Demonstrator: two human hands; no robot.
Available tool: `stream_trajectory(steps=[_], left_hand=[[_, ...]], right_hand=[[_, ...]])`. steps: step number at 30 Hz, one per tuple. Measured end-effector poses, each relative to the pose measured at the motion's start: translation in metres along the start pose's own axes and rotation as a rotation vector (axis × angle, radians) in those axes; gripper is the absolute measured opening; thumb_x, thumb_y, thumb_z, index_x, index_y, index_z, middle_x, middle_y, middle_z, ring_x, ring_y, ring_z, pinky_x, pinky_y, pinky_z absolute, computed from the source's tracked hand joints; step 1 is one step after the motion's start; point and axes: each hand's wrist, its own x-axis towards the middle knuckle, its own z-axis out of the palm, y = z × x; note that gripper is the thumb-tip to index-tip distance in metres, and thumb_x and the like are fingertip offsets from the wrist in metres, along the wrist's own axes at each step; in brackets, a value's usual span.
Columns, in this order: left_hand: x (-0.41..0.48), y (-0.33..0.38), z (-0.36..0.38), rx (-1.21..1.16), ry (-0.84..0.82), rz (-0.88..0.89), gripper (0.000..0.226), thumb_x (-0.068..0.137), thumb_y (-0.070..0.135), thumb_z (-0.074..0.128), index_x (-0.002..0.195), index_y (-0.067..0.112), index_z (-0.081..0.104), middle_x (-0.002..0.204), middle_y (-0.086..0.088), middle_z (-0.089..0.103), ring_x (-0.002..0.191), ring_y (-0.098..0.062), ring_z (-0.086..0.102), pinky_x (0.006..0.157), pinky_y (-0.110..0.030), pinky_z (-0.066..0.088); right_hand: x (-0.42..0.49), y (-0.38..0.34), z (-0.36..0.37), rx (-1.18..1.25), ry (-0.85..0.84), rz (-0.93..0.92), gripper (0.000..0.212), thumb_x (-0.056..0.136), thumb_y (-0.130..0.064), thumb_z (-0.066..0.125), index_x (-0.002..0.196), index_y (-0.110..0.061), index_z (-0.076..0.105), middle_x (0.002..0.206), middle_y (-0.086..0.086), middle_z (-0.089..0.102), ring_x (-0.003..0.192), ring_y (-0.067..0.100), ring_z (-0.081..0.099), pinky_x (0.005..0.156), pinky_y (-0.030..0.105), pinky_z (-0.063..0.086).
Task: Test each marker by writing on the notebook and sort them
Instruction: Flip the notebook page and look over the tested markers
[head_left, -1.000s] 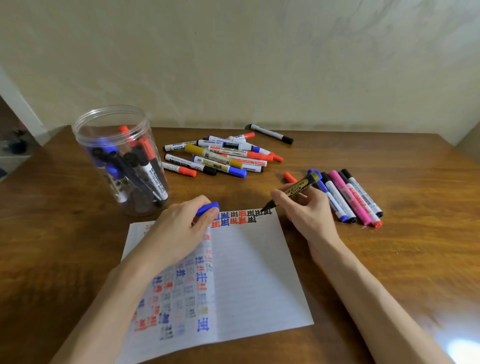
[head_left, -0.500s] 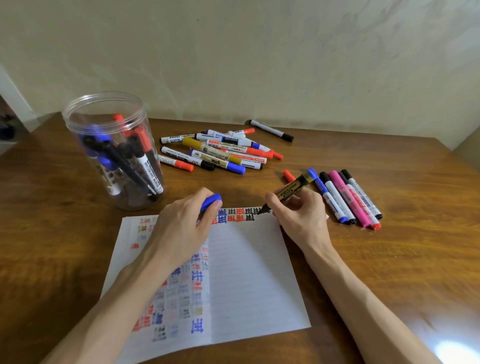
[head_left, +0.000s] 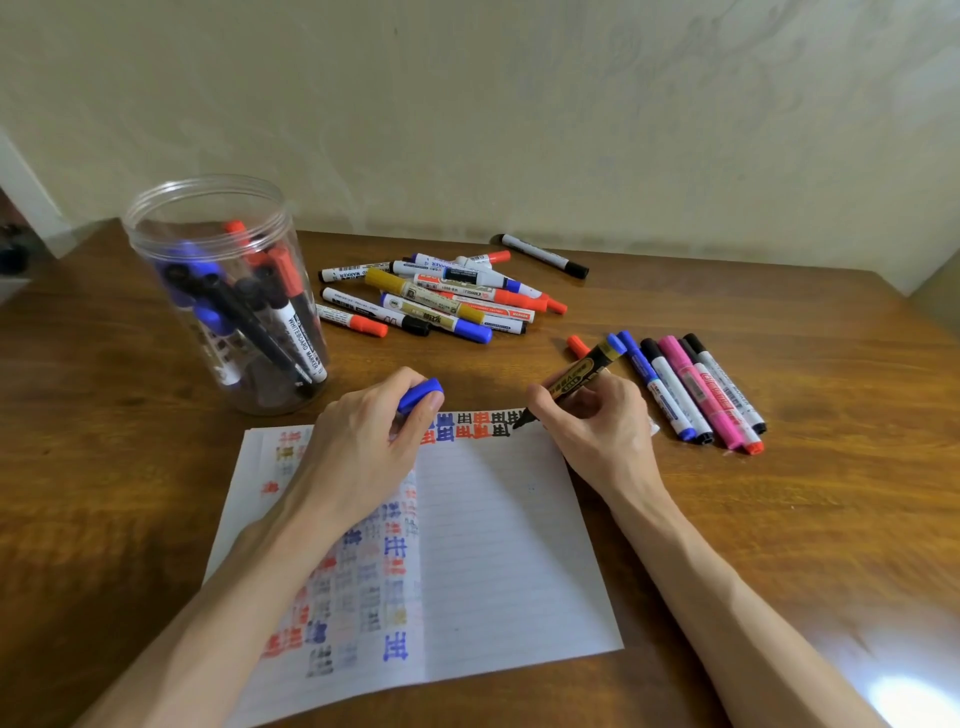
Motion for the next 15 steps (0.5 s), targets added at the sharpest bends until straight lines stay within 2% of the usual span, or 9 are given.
stream_trajectory(steps=[4, 9, 15], left_hand=[[0.0002, 0.0, 0.0001, 0.0, 0.003, -0.004, 0.026, 0.103, 0.05, 0.044, 0.106, 0.028, 0.058, 0.069, 0.015, 0.061, 0.063, 0.0, 0.063, 0.054, -0.015, 0.046], [0.0, -0.0013, 0.0004, 0.002, 0.007, -0.001, 0.026, 0.103, 0.05, 0.044, 0.106, 0.029, 0.058, 0.069, 0.016, 0.061, 0.064, 0.001, 0.063, 0.054, -0.013, 0.044], [-0.0002, -0.0018, 0.0005, 0.001, 0.01, 0.008, 0.028, 0.103, 0.052, 0.043, 0.106, 0.029, 0.058, 0.069, 0.017, 0.059, 0.068, 0.002, 0.063, 0.052, -0.01, 0.041]], right_hand=[[0.0005, 0.0024, -0.0015, -0.014, 0.019, -0.012, 0.016, 0.092, -0.027, 0.076, 0.081, -0.018, 0.069, 0.074, -0.01, 0.072, 0.079, 0.004, 0.069, 0.068, 0.016, 0.057], [0.0021, 0.004, -0.002, 0.031, 0.024, 0.016, 0.017, 0.091, -0.026, 0.077, 0.085, -0.011, 0.073, 0.073, -0.014, 0.072, 0.078, -0.004, 0.069, 0.065, 0.007, 0.051], [0.0008, 0.0019, -0.0009, 0.002, -0.005, 0.001, 0.015, 0.091, -0.027, 0.079, 0.083, -0.016, 0.073, 0.074, -0.014, 0.07, 0.076, -0.01, 0.066, 0.066, 0.005, 0.05]])
